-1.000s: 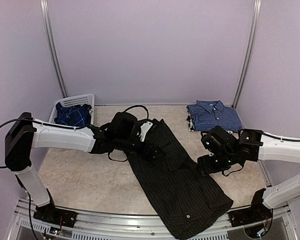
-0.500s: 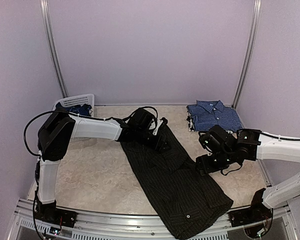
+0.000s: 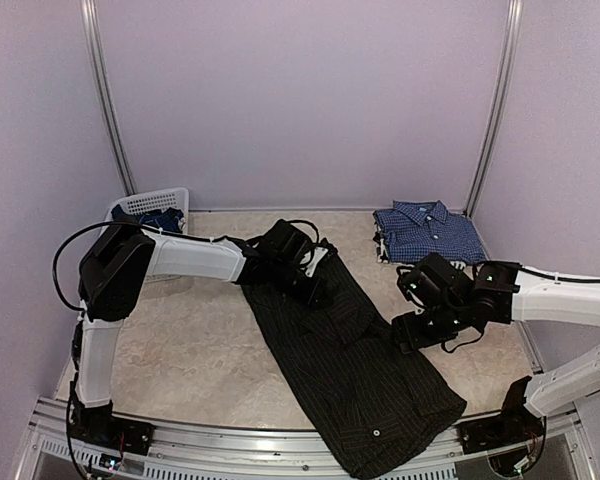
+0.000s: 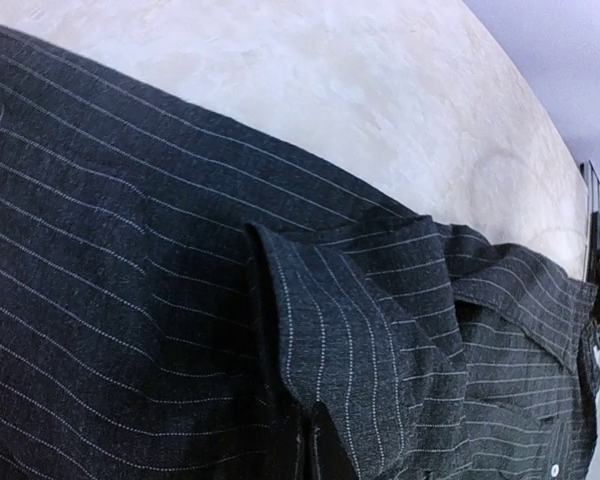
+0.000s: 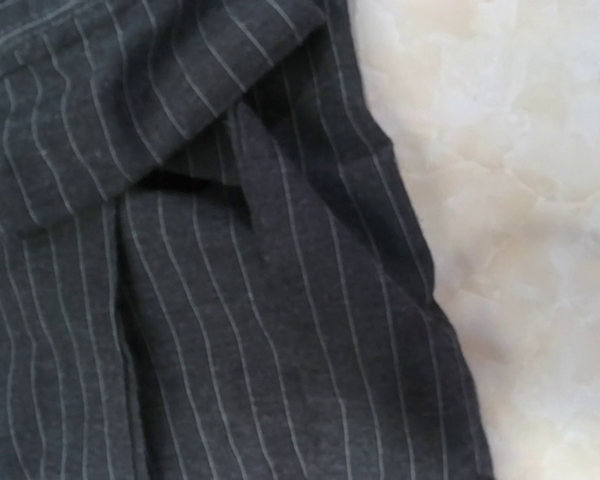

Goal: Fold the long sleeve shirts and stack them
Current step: Adjust the square-folded shirt at the center of the board.

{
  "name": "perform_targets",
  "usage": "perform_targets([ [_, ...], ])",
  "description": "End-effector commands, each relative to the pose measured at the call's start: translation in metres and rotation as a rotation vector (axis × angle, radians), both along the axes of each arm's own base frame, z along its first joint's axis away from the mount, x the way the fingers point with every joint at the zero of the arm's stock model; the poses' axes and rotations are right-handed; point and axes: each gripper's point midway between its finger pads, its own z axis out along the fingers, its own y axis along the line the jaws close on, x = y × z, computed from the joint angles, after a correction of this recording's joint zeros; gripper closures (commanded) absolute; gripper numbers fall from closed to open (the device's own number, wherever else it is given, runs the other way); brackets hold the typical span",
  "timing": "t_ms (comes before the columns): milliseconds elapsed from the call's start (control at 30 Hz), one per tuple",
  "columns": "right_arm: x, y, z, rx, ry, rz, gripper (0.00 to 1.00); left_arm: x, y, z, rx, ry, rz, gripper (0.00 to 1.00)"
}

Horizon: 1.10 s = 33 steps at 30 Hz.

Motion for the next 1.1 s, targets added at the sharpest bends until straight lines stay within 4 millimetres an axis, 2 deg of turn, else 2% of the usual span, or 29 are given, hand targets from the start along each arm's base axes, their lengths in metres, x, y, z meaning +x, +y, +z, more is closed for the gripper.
perform_targets([
  [0, 0.0, -0.004, -0.004, 0.002, 0.003, -0.013, 0.31, -0.008, -0.013, 0.005, -0.053, 0.009, -0.066, 1.0],
  [100, 0.0, -0.009, -0.002, -0.006, -0.001, -0.027, 0.31, -0.014, -0.016, 0.012, -0.074, 0.009, -0.09, 1.0],
  [167, 0.002, -0.016, -0.001, -0.012, -0.001, -0.054, 0.31, -0.026, -0.024, 0.029, -0.112, -0.014, -0.131, 1.0],
  [300, 0.005, -0.029, 0.006, -0.005, -0.005, -0.105, 0.31, -0.063, -0.05, 0.068, -0.167, -0.089, -0.224, 1.0],
  [433, 0.008, -0.05, 0.017, -0.008, -0.023, -0.182, 0.31, -0.102, -0.071, 0.085, -0.16, -0.129, -0.274, 1.0],
  [600, 0.011, -0.075, 0.038, 0.035, -0.074, -0.274, 0.3, -0.154, -0.093, 0.087, -0.172, -0.126, -0.357, 1.0],
  [633, 0.011, -0.078, 0.04, 0.043, -0.079, -0.282, 0.3, -0.168, -0.099, 0.085, -0.174, -0.12, -0.384, 1.0],
  [800, 0.011, -0.091, 0.043, 0.032, -0.089, -0.307, 0.29, -0.211, -0.124, 0.083, -0.199, -0.102, -0.48, 1.0],
  [1067, 0.011, -0.096, 0.04, 0.02, -0.08, -0.31, 0.28, -0.245, -0.156, 0.072, -0.189, -0.102, -0.568, 1.0],
])
